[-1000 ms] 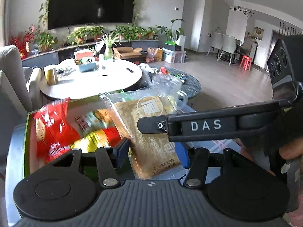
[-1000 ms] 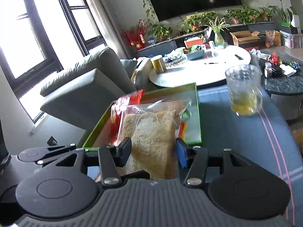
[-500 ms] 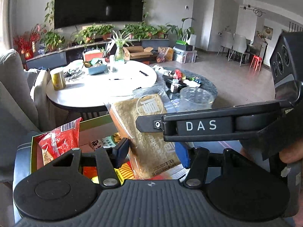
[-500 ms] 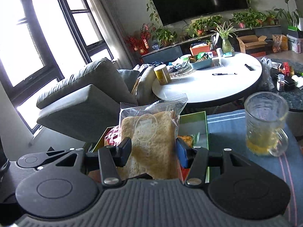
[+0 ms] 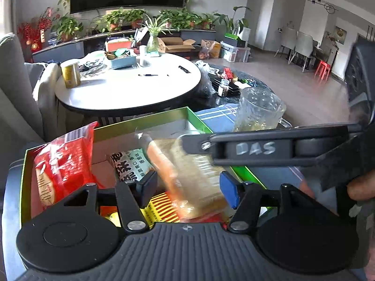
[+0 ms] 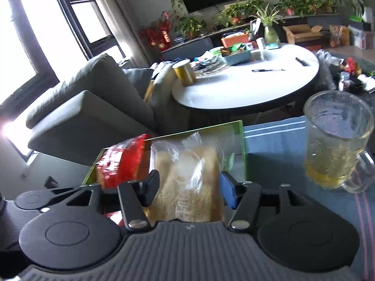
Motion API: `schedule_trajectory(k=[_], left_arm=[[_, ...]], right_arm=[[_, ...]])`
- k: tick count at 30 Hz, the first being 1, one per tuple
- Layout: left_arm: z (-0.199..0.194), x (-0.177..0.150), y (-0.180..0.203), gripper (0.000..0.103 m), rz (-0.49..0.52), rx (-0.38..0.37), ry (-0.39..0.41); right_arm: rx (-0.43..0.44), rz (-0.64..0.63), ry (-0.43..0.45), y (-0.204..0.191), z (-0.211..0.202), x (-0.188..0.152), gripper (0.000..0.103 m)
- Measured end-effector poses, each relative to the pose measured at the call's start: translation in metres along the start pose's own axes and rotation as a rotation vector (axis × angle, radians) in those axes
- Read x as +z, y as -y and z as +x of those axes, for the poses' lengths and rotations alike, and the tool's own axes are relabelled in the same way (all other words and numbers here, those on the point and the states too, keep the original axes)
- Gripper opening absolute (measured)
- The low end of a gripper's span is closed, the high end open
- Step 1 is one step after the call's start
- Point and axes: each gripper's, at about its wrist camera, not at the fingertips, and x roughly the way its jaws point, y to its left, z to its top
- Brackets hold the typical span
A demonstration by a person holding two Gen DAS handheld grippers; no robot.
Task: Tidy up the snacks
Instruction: 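Open the left gripper to drop the bread loaf bag into the box, then reach the left gripper down to the yellow-orange packet on the cloth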
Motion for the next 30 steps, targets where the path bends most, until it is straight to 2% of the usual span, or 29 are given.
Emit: schedule_trajectory(k=[5, 8, 15, 18, 22, 30], left_arm=[[-0.017, -0.007, -0.007, 0.06, -0.043, 0.005, 0.034], [-0.033, -0.014, -0.01, 0.06, -0.062, 0.025, 0.061], [-0.073, -0.04, -0.002, 0.063, -0.006, 0.083, 0.103], [-0.087, -0.05, -0.002, 0.063, -0.025, 0.103, 0.118], [-0.1, -0.065, -0.011, 0.064, -0.085, 0.119, 0.099], [-0.117, -0.087, -0.015, 0.064, -0.147, 0.132, 0.068]], right_arm=[[0.021, 0.002, 0.052, -0.001, -0.026, -0.002, 0.052], [0.022, -0.042, 0.084, -0.011, -0.046, -0.011, 0.052], [0.06, -0.134, 0.09, -0.03, -0.075, -0.038, 0.052], [0.079, -0.137, 0.096, -0.036, -0.086, -0.045, 0.052], [0.08, -0.158, 0.102, -0.047, -0.101, -0.058, 0.053], [0.084, -0.189, 0.036, -0.066, -0.105, -0.086, 0.054]])
